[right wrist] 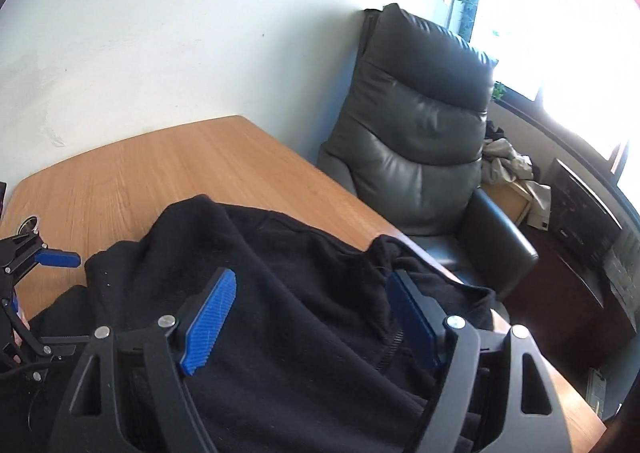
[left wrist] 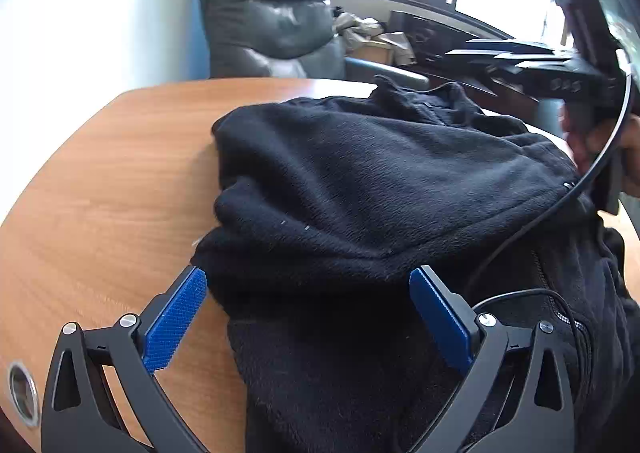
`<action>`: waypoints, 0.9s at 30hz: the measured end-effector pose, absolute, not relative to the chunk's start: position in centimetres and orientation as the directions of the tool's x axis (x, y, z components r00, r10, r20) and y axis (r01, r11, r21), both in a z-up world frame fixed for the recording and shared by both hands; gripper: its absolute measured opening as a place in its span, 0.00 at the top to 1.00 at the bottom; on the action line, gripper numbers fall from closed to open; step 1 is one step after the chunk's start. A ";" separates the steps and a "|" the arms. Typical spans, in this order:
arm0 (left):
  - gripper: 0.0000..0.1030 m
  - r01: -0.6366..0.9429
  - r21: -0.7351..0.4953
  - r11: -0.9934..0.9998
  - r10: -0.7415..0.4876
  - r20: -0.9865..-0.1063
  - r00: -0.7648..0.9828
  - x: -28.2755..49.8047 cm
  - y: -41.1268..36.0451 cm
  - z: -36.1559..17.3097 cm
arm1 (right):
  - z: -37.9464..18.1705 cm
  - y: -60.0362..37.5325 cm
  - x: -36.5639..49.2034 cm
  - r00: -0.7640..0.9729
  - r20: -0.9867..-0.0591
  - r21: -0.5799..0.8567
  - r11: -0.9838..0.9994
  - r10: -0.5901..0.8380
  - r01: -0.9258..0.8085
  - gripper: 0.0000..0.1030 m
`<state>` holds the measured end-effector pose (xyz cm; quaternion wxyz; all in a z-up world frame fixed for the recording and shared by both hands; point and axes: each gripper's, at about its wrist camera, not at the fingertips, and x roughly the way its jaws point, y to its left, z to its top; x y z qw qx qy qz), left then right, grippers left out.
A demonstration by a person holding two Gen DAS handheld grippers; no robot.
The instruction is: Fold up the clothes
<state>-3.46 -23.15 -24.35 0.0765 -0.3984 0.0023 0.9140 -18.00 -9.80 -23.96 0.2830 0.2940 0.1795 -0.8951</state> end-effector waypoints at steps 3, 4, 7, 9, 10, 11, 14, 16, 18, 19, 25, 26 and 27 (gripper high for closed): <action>0.00 -0.156 -0.066 -0.986 0.154 -0.733 -0.663 -4.6 -23.6 -24.4 | -25.7 -10.0 -17.9 -0.663 -0.633 -0.108 -0.802 -0.400 0.587 0.21; 0.00 -0.150 -0.050 -0.987 0.140 -0.721 -0.679 -4.4 -23.8 -24.2 | -26.2 -9.7 -17.8 -0.664 -0.637 -0.100 -0.812 -0.391 0.574 0.21; 0.00 -0.140 -0.005 -0.990 0.105 -0.692 -0.714 -4.3 -24.8 -23.5 | -27.6 -9.0 -17.7 -0.675 -0.649 -0.114 -0.832 -0.351 0.542 0.21; 0.00 -0.191 0.014 -0.982 0.127 -0.699 -0.704 -5.0 -25.8 -23.5 | -28.2 -8.3 -17.0 -0.685 -0.649 -0.127 -0.841 -0.330 0.526 0.21; 0.00 -0.244 0.005 -0.970 0.167 -0.716 -0.678 -5.7 -26.1 -23.8 | -28.4 -7.8 -16.7 -0.691 -0.648 -0.132 -0.845 -0.322 0.518 0.21; 0.00 -0.297 0.007 -0.955 0.198 -0.732 -0.652 -6.4 -26.3 -24.2 | -28.5 -7.5 -16.6 -0.687 -0.654 -0.131 -0.847 -0.317 0.515 0.21; 0.00 -0.471 0.061 -0.880 0.254 -0.778 -0.574 -7.7 -26.3 -25.3 | -29.3 -6.8 -16.6 -0.679 -0.669 -0.131 -0.851 -0.302 0.508 0.21; 0.00 -0.570 0.071 -0.819 0.301 -0.792 -0.531 -7.4 -26.2 -25.0 | -29.6 -6.5 -16.4 -0.677 -0.675 -0.135 -0.853 -0.294 0.505 0.21; 0.00 -0.647 0.072 -0.759 0.336 -0.808 -0.484 -6.8 -26.3 -24.6 | -29.7 -6.4 -16.1 -0.676 -0.675 -0.138 -0.849 -0.295 0.510 0.21; 0.00 -0.675 0.076 -0.734 0.338 -0.821 -0.460 -6.3 -26.3 -24.7 | -29.8 -6.4 -16.0 -0.675 -0.676 -0.140 -0.847 -0.296 0.512 0.21; 0.00 -0.721 0.087 -0.688 0.334 -0.844 -0.420 -6.2 -25.7 -25.9 | -30.7 -6.0 -16.1 -0.669 -0.687 -0.127 -0.859 -0.285 0.496 0.21; 0.00 -0.719 0.080 -0.690 0.340 -0.841 -0.420 -6.5 -25.7 -25.9 | -30.9 -6.0 -16.2 -0.666 -0.689 -0.121 -0.861 -0.285 0.493 0.21; 0.00 -0.719 0.077 -0.690 0.346 -0.838 -0.422 -6.8 -25.7 -26.0 | -31.0 -6.0 -16.2 -0.664 -0.692 -0.117 -0.862 -0.285 0.492 0.21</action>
